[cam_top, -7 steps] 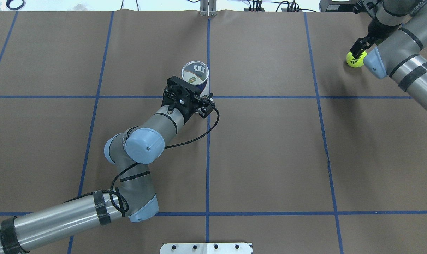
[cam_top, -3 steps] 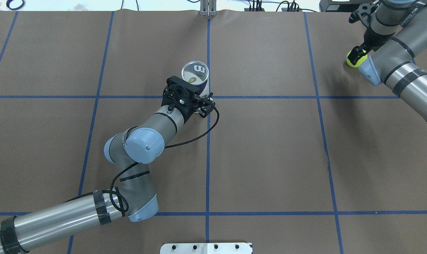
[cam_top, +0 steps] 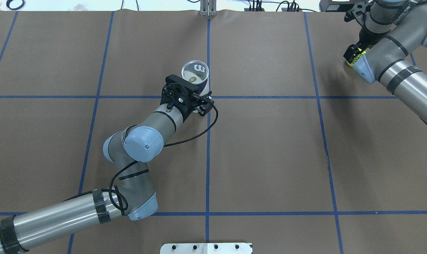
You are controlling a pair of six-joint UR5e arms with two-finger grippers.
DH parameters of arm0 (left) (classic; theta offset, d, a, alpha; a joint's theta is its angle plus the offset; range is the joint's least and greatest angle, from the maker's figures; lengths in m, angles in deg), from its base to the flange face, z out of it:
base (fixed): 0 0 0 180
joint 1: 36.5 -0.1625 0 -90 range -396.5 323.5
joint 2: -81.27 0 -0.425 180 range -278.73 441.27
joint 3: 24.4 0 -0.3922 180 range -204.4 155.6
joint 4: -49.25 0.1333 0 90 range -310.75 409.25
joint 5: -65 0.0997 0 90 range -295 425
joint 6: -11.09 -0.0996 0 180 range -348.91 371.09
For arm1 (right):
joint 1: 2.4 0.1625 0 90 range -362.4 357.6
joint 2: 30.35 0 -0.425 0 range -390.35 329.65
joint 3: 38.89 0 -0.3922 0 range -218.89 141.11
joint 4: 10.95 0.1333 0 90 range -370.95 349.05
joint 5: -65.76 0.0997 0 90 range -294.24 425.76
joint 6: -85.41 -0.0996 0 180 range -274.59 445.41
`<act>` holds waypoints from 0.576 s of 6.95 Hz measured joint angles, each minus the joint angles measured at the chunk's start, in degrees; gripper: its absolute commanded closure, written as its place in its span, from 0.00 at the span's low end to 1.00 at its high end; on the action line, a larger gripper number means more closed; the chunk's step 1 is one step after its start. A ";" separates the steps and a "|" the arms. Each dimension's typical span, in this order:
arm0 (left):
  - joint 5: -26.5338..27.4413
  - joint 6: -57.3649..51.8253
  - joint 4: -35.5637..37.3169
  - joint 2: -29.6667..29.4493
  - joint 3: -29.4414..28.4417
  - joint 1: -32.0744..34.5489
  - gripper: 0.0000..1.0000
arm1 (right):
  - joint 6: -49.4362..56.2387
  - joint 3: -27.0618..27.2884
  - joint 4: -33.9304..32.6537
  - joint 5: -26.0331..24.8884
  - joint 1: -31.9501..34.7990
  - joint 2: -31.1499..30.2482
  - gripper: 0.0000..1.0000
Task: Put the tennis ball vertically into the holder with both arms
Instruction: 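Lift the Roland Garros ball and carry it above the tube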
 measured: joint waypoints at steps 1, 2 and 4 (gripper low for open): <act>0.00 0.00 0.00 0.01 -0.02 0.03 0.01 | -0.14 -1.63 1.06 -0.17 -0.20 0.79 0.10; 0.00 0.00 0.02 0.01 -0.03 0.06 0.01 | -0.30 -2.96 2.34 -0.25 -0.27 1.06 0.25; 0.00 0.00 0.06 -0.03 -0.03 0.02 0.01 | -0.47 -3.79 3.19 -0.33 -0.37 1.13 1.00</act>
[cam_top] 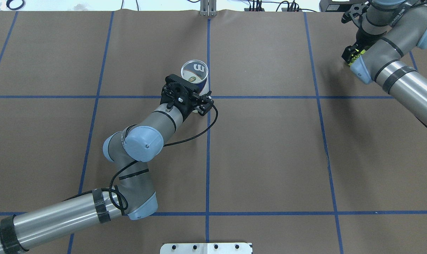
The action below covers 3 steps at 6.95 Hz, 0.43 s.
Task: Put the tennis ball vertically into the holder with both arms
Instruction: 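Lift the Roland Garros ball and carry it above the tube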
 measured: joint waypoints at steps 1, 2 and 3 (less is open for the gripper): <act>0.00 0.00 -0.03 -0.02 0.00 -0.03 0.01 | -0.05 0.08 0.06 0.06 0.03 0.01 1.00; 0.00 0.00 -0.05 -0.04 0.00 -0.03 0.01 | -0.10 0.77 0.06 0.42 0.34 0.06 1.00; 0.00 0.00 -0.08 -0.04 0.01 -0.04 0.01 | -0.53 1.92 -0.15 1.90 1.25 0.81 1.00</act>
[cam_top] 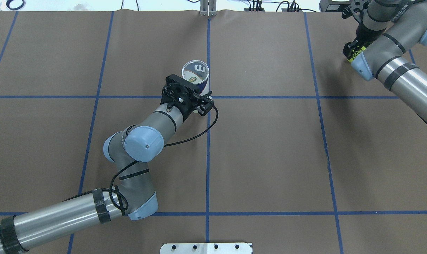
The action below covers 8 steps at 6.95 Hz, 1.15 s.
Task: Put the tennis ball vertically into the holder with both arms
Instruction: 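Lift the Roland Garros ball and carry it above the tube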
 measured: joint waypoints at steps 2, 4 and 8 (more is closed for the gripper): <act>0.00 0.00 -0.06 0.00 0.06 0.00 0.01 | -6.81 3.16 -2.23 7.49 2.00 4.19 1.00; -0.06 0.06 -0.07 0.00 0.07 -0.12 0.01 | -20.80 8.12 -4.53 13.64 1.83 9.16 1.00; 0.00 0.25 -0.07 -0.45 0.07 -0.42 0.02 | -55.25 23.39 -5.94 18.15 -5.44 16.51 1.00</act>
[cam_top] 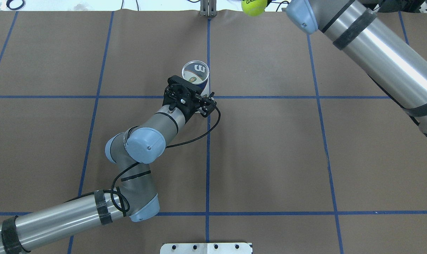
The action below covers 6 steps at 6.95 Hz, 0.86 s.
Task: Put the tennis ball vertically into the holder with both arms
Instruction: 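Lift the Roland Garros ball and carry it above the tube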
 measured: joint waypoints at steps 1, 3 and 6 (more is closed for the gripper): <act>0.00 0.01 0.00 -0.16 0.00 -0.02 0.03 | -5.83 2.48 -1.21 0.09 -2.32 2.15 1.00; -0.05 0.07 0.00 -0.44 0.00 -0.03 0.06 | -10.17 4.03 -3.93 -0.71 -6.66 4.97 1.00; -0.08 0.10 0.00 -0.51 0.00 -0.02 0.08 | -10.73 4.09 -4.79 -3.31 -10.53 4.66 1.00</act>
